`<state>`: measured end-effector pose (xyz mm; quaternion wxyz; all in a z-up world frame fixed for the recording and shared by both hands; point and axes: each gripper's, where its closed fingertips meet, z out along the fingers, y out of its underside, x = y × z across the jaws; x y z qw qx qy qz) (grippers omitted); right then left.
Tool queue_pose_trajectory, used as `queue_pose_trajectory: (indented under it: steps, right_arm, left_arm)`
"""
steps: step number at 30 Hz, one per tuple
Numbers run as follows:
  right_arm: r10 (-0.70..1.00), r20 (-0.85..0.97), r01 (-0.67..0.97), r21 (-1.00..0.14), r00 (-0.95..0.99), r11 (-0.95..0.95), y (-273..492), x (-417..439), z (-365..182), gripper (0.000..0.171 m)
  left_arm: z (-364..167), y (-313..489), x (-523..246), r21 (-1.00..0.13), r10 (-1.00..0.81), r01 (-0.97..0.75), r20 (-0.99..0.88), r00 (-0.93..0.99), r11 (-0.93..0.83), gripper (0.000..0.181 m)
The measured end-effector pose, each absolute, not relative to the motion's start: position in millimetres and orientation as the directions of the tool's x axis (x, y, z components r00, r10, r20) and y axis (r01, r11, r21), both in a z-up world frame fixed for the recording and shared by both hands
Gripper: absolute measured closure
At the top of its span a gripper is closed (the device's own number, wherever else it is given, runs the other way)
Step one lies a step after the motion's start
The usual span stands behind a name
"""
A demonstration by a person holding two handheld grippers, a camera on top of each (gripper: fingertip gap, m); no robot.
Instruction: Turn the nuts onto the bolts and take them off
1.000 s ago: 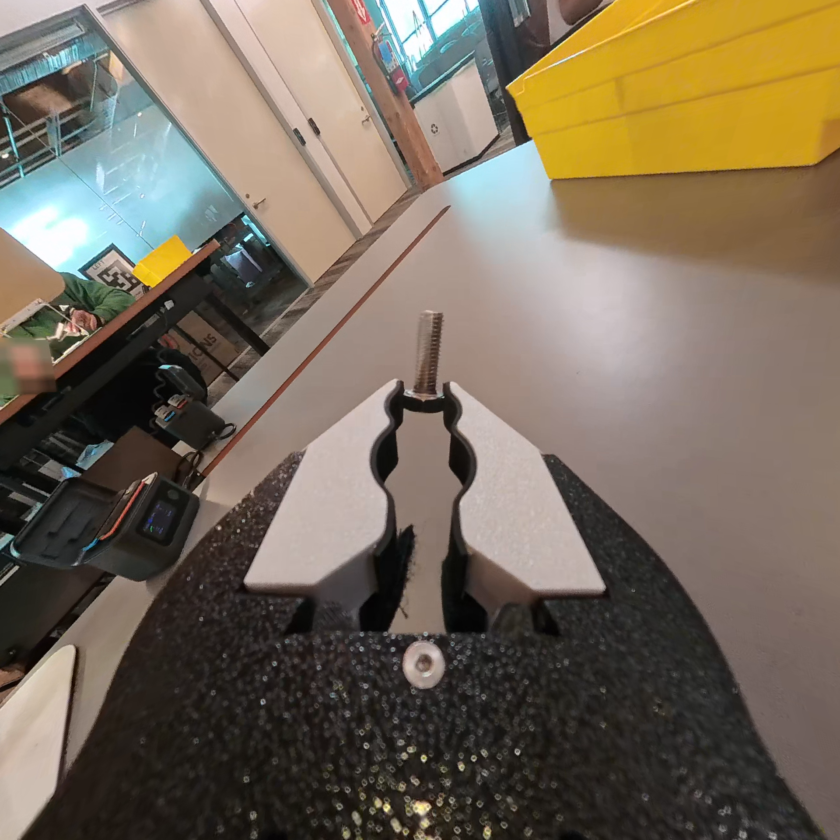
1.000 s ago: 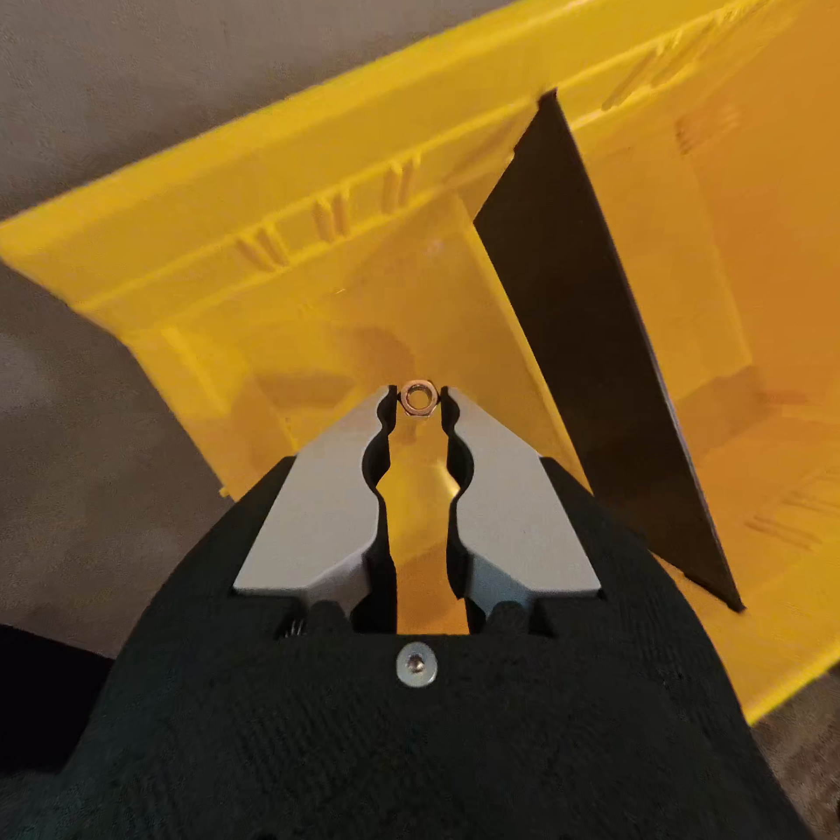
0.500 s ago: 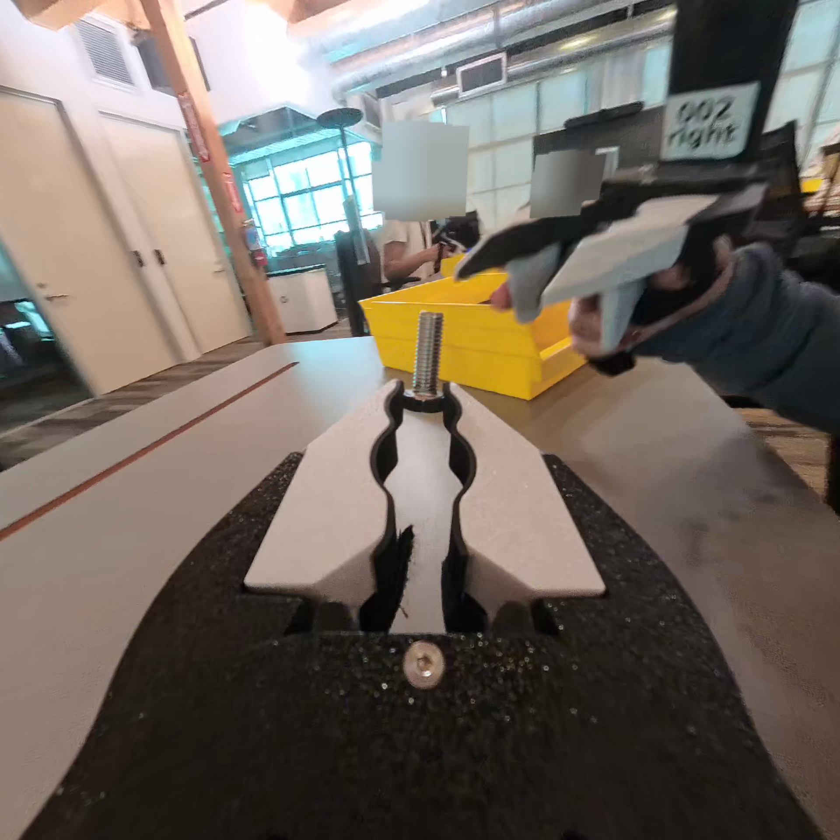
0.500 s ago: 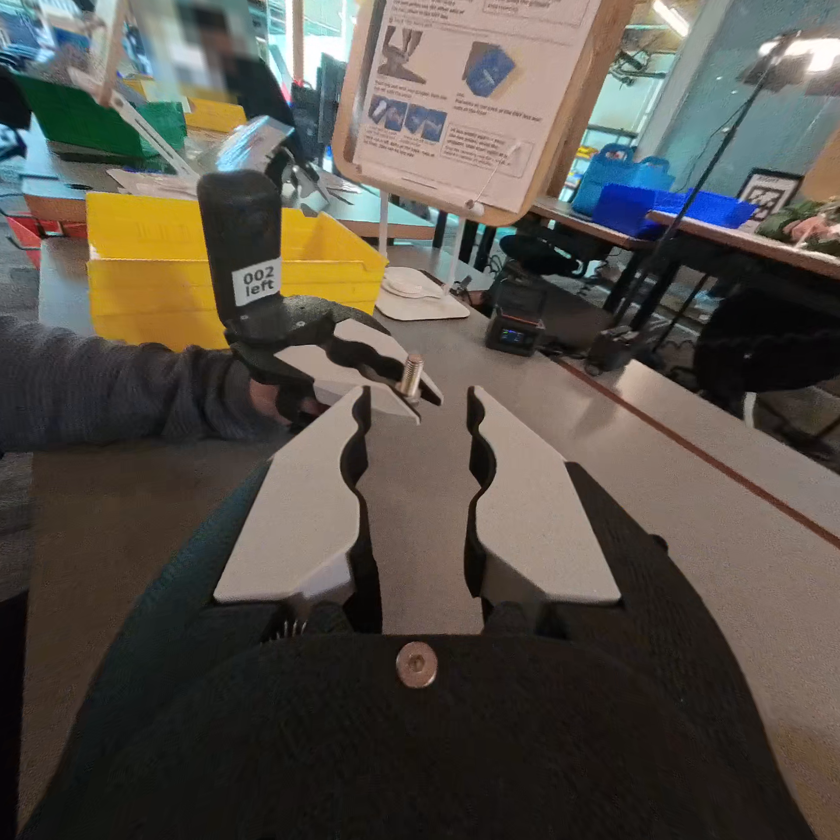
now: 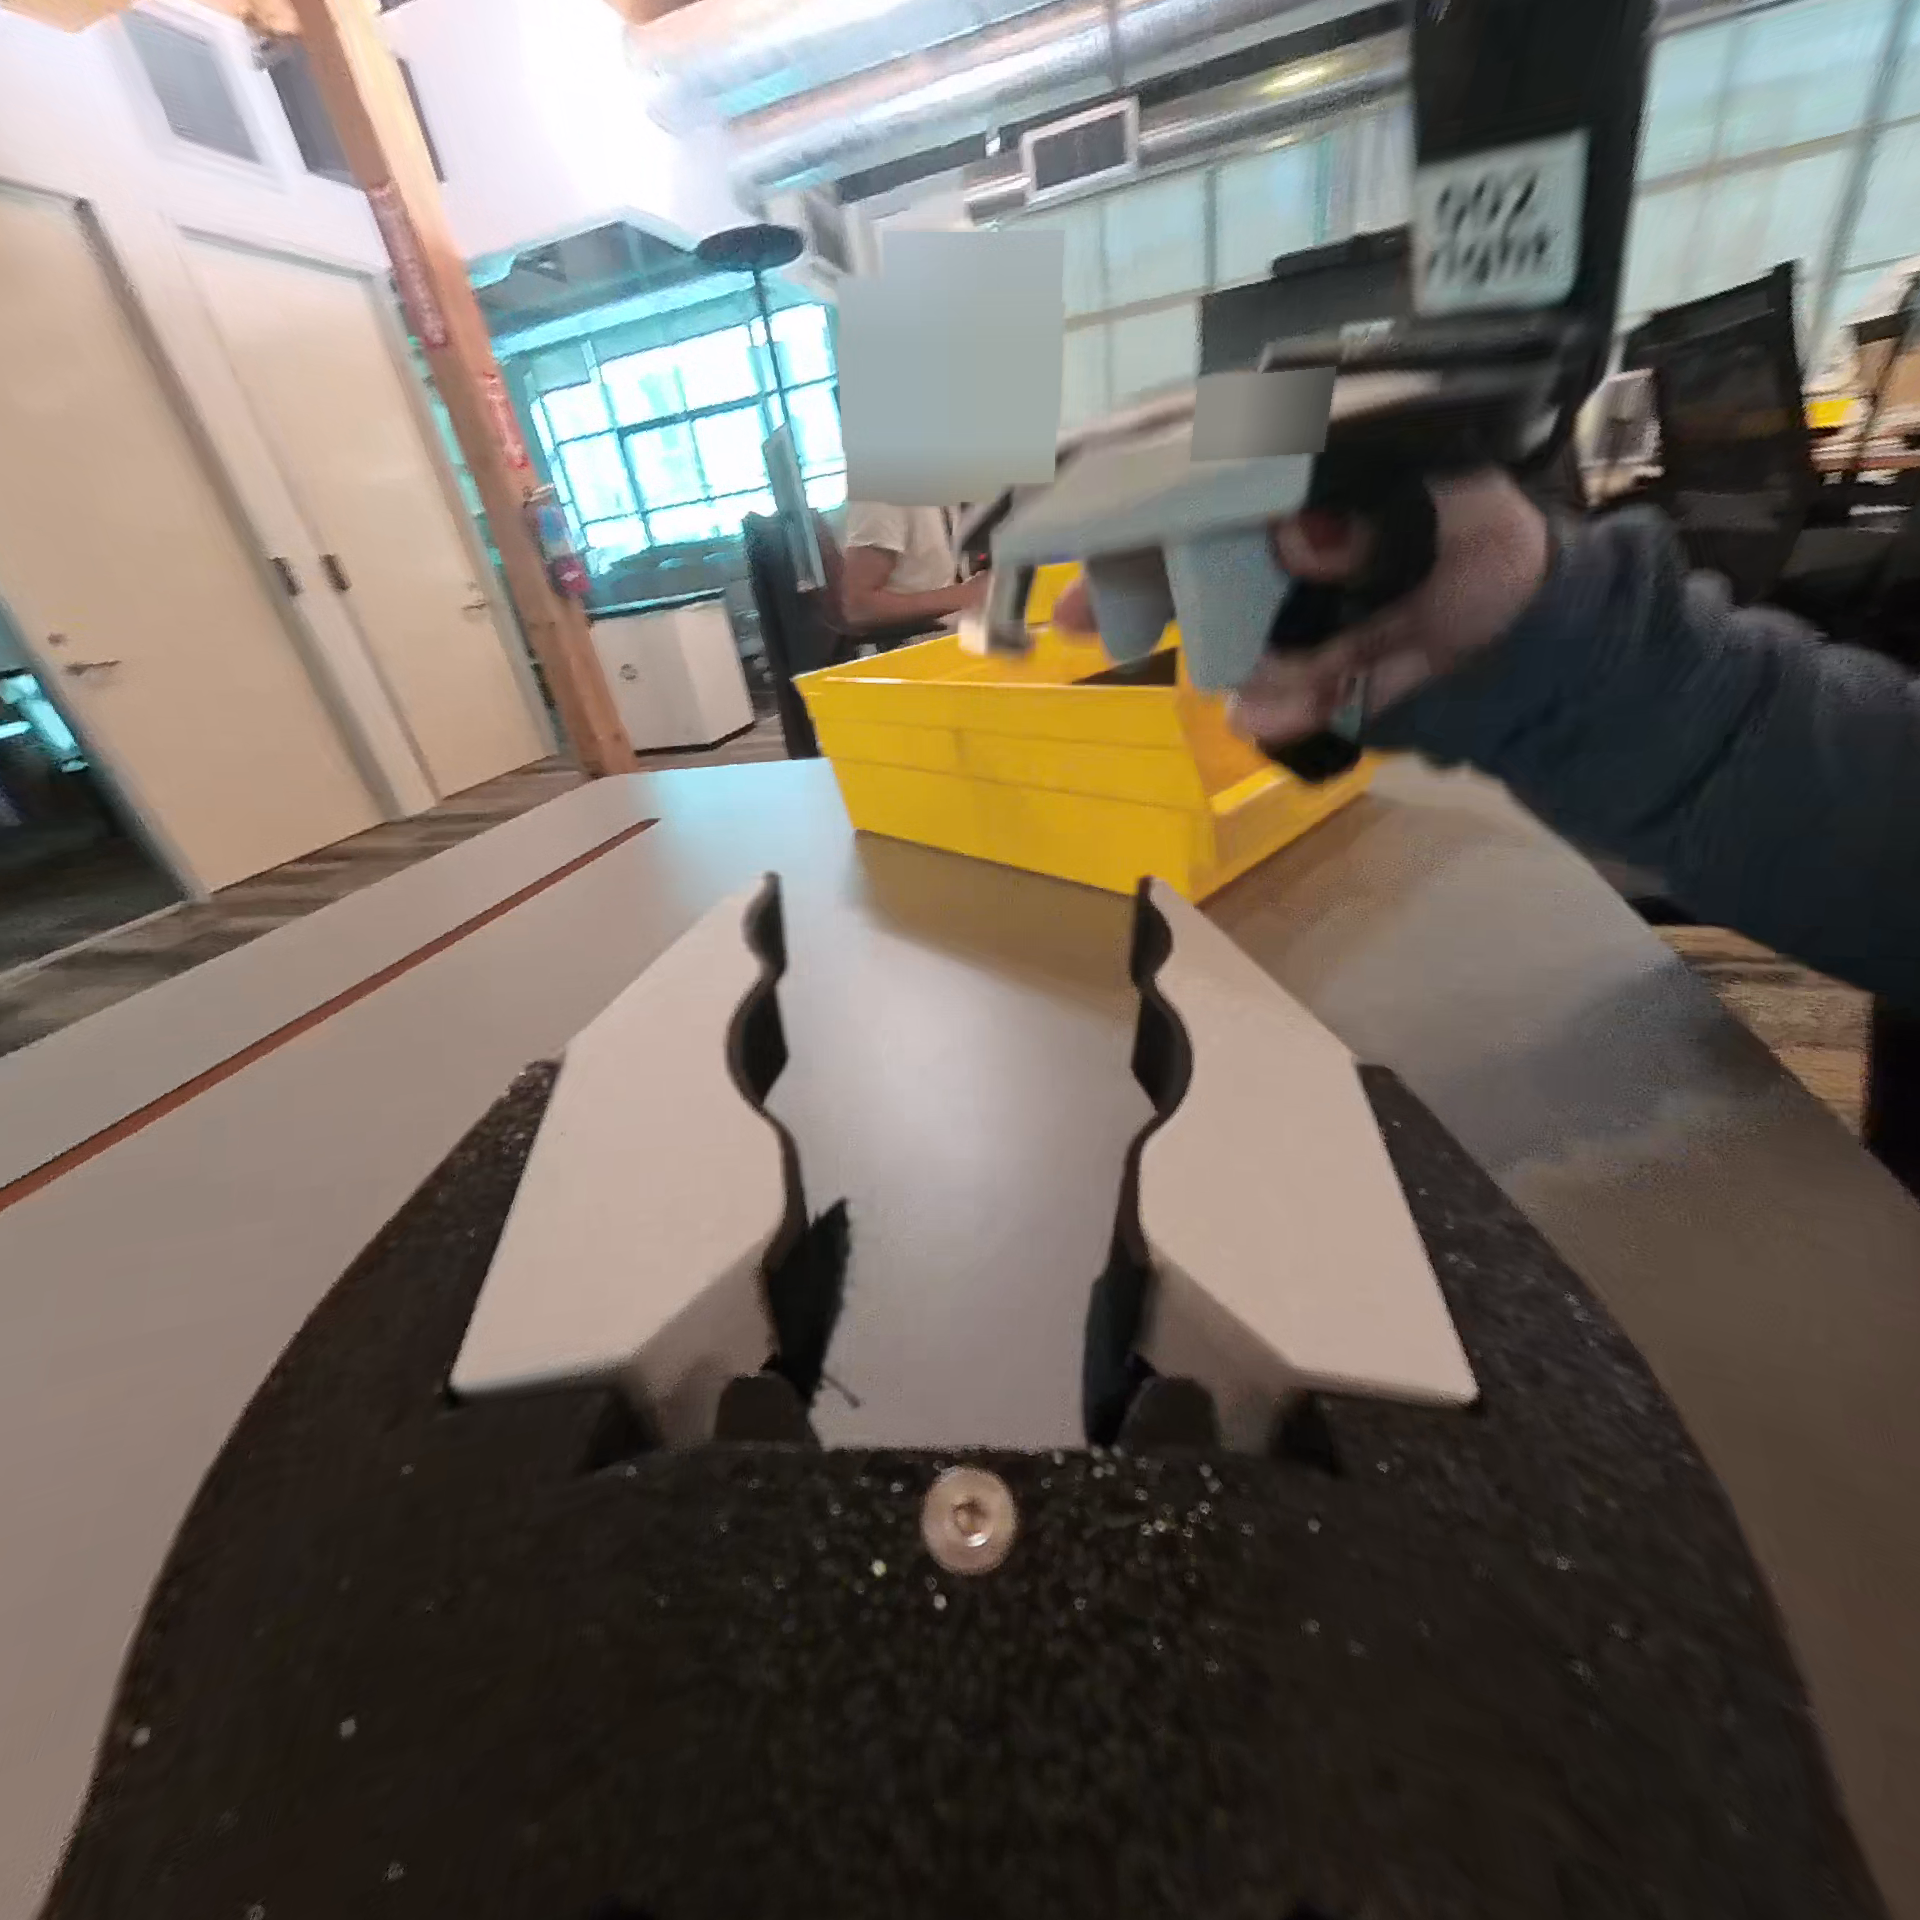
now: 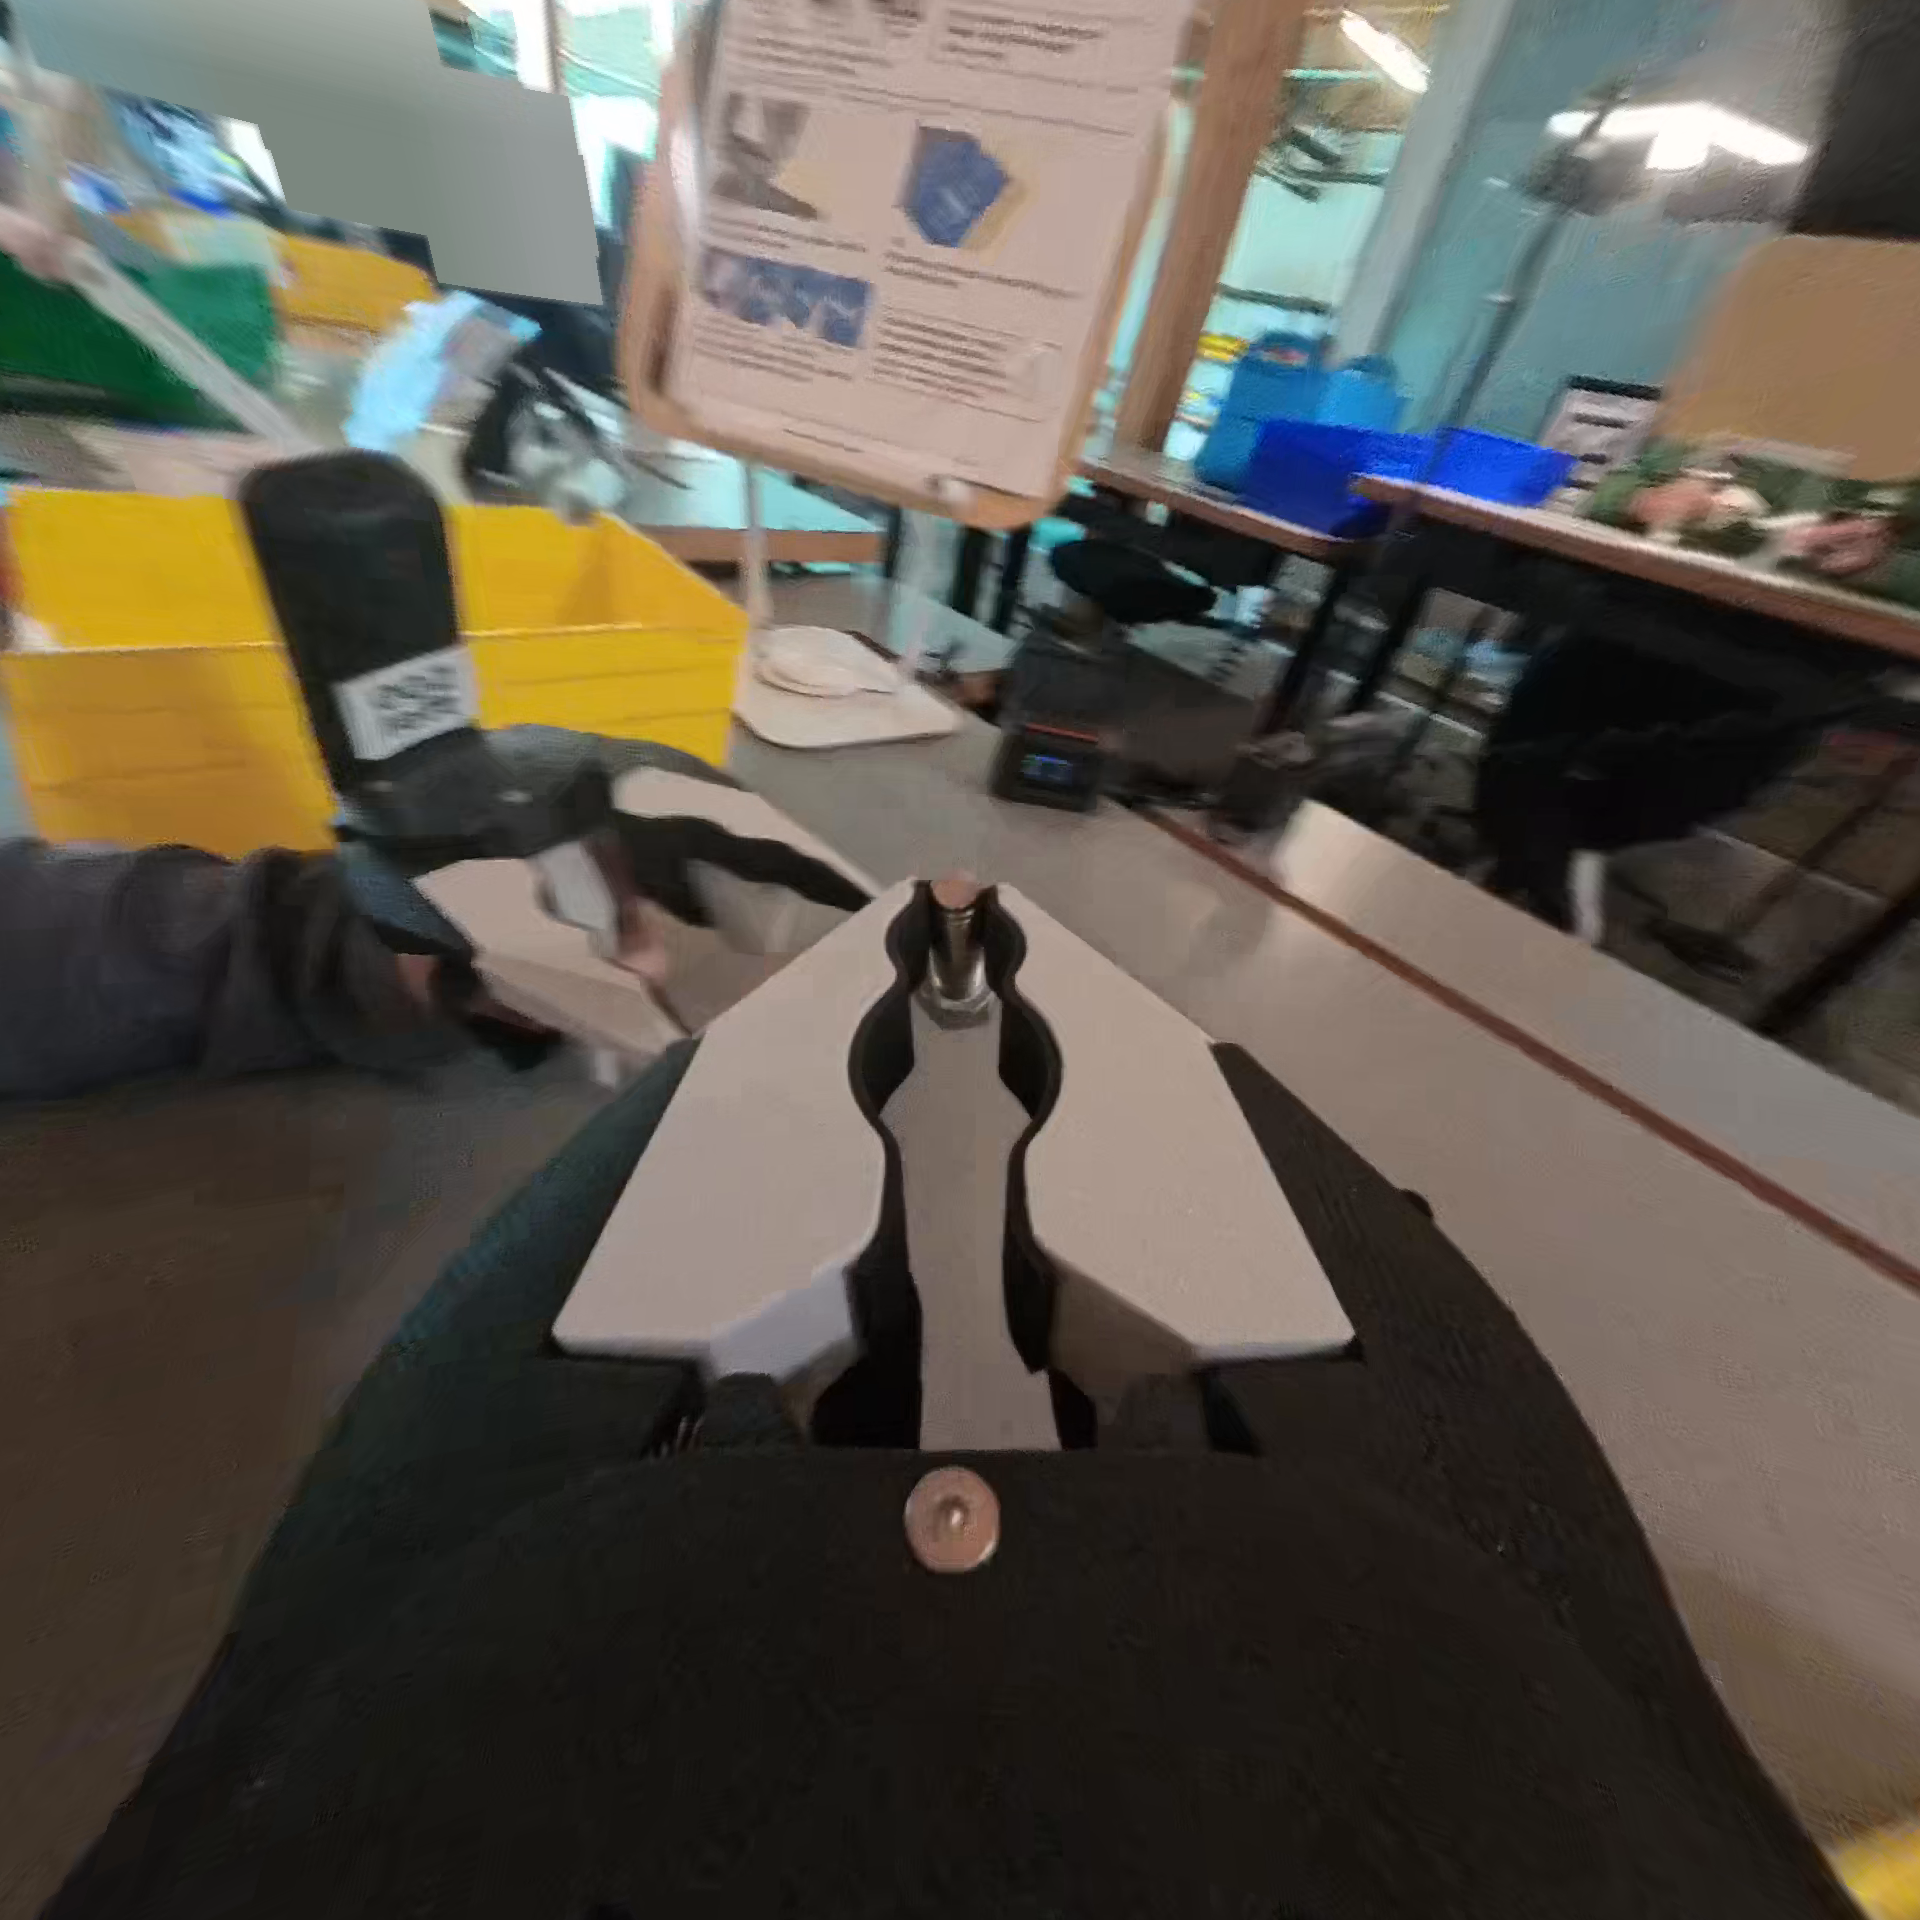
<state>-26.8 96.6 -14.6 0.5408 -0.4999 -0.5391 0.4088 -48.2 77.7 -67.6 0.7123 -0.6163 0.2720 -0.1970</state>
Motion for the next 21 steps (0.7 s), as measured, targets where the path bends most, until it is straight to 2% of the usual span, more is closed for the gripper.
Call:
queue_pose_trajectory:
  steps: [2,4,6,9,12,14,15,17,19,21]
  right_arm:
    - [0.932,0.225,0.265,-0.953,0.285,0.149,161.2,12.3,-2.7,0.163]
    - [0.848,0.262,0.487,-0.873,0.462,0.005,235.5,63.2,-12.5,0.163]
    - [0.761,0.280,0.607,-0.774,0.586,-0.182,302.7,111.3,-30.7,0.163]
    - [0.757,0.151,0.680,-0.572,0.636,-0.458,352.6,151.8,-82.2,0.163]
    - [0.774,0.107,0.743,-0.387,0.624,-0.546,365.3,173.1,-120.2,0.163]
    - [0.761,0.095,0.744,-0.319,0.642,-0.588,368.2,180.6,-133.6,0.162]
    - [0.746,0.111,0.737,-0.307,0.657,-0.603,370.6,184.0,-134.5,0.159]
    - [0.722,0.140,0.709,-0.383,0.678,-0.592,372.1,179.2,-119.4,0.153]
    - [0.710,0.155,0.664,-0.532,0.687,-0.526,362.2,159.6,-87.1,0.143]
    - [0.737,0.184,0.619,-0.691,0.650,-0.374,334.4,126.0,-46.4,0.142]
  left_arm:
    - [-67.4,83.7,-57.9,-0.986,-0.567,-0.054,-0.136,0.812,0.158,0.112]
    - [-66.0,87.0,-65.4,-0.982,-0.520,-0.073,-0.155,0.840,0.174,0.112]
    - [-66.6,90.2,-71.2,-0.978,-0.470,-0.108,-0.182,0.863,0.181,0.112]
    - [-68.5,94.1,-76.9,-0.971,-0.411,-0.157,-0.218,0.885,0.178,0.112]
    - [-71.3,95.8,-76.6,-0.968,-0.399,-0.185,-0.238,0.886,0.168,0.111]
    - [-75.6,97.4,-74.3,-0.974,-0.419,-0.182,-0.223,0.880,0.137,0.108]
    - [-78.9,98.9,-73.3,-0.979,-0.432,-0.175,-0.205,0.878,0.109,0.102]
    - [-82.6,101.6,-74.4,-0.984,-0.435,-0.164,-0.179,0.882,0.071,0.095]
    - [-81.8,101.8,-76.2,-0.986,-0.429,-0.154,-0.169,0.887,0.068,0.094]
    - [-82.6,101.0,-76.5,-0.987,-0.430,-0.153,-0.161,0.888,0.053,0.094]
